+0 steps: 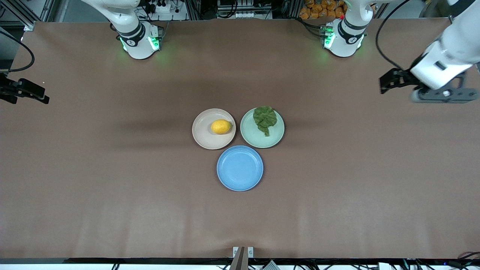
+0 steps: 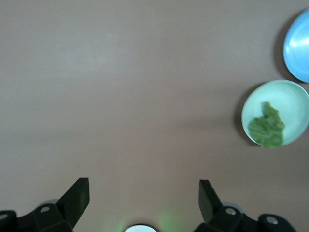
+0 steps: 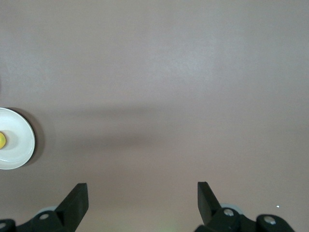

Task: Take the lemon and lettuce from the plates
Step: 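Move the left gripper toward the lettuce on the green plate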

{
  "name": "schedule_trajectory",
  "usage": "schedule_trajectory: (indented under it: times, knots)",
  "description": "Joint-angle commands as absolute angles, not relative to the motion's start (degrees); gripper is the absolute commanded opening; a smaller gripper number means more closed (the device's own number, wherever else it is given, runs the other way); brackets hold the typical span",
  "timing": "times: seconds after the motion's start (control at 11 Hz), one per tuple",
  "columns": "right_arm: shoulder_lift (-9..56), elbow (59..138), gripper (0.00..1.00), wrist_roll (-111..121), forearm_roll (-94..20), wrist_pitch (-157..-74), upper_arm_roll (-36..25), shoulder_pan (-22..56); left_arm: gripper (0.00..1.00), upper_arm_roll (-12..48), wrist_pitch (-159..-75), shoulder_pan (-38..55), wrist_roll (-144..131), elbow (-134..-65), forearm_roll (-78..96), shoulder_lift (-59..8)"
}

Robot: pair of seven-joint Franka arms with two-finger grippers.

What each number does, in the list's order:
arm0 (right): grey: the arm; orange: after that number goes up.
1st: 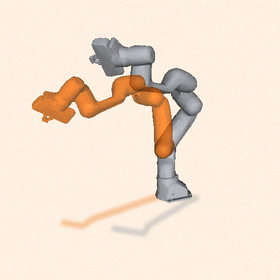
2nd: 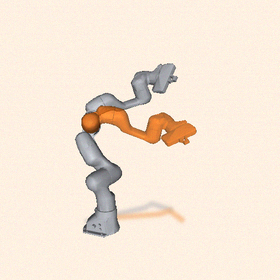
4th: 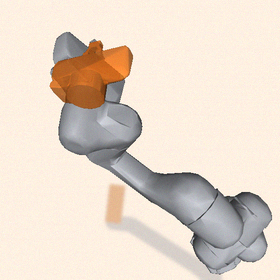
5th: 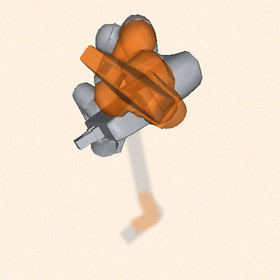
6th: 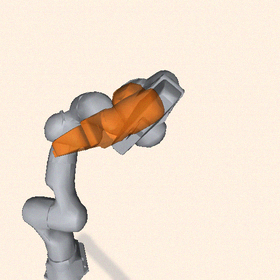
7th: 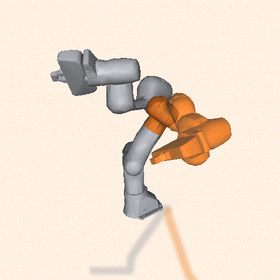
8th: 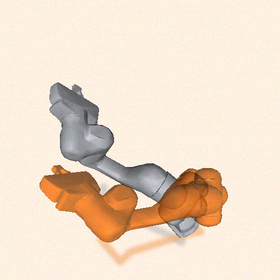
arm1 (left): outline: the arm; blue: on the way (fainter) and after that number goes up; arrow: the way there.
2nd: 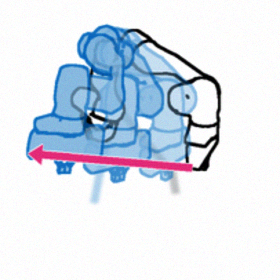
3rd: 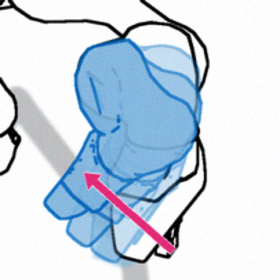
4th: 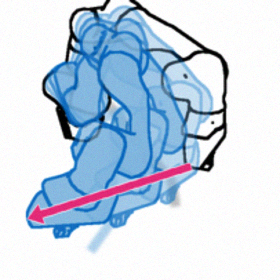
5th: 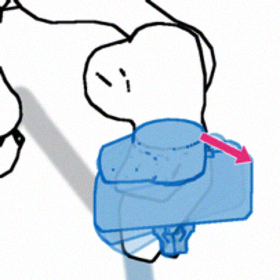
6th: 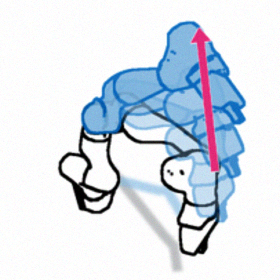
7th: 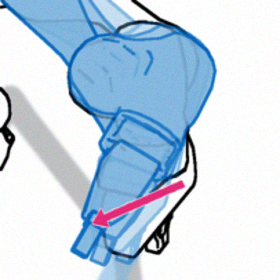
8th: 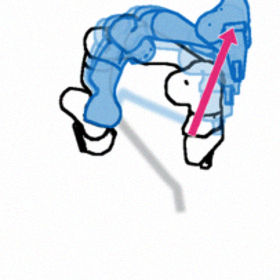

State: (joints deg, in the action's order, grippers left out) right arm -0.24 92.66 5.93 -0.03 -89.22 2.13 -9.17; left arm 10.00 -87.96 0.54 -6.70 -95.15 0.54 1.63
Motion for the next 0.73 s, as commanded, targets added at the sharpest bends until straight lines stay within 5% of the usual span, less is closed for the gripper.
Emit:
schedule_trajectory:
  times: [0.0,0.64]
  knots:
    - [0.3,91.5,1.00,5.9,-0.6,-86.5,2.5,-11.1,1.00,10.8,-89.7,3.9,-6.4,-95.9,4.1,-1.3]
    - [0.3,91.6,1.00,-9.3,-3.3,-84.9,3.0,-10.3,1.00,16.1,-101.4,14.0,-22.6,-96.5,3.5,-11.7]
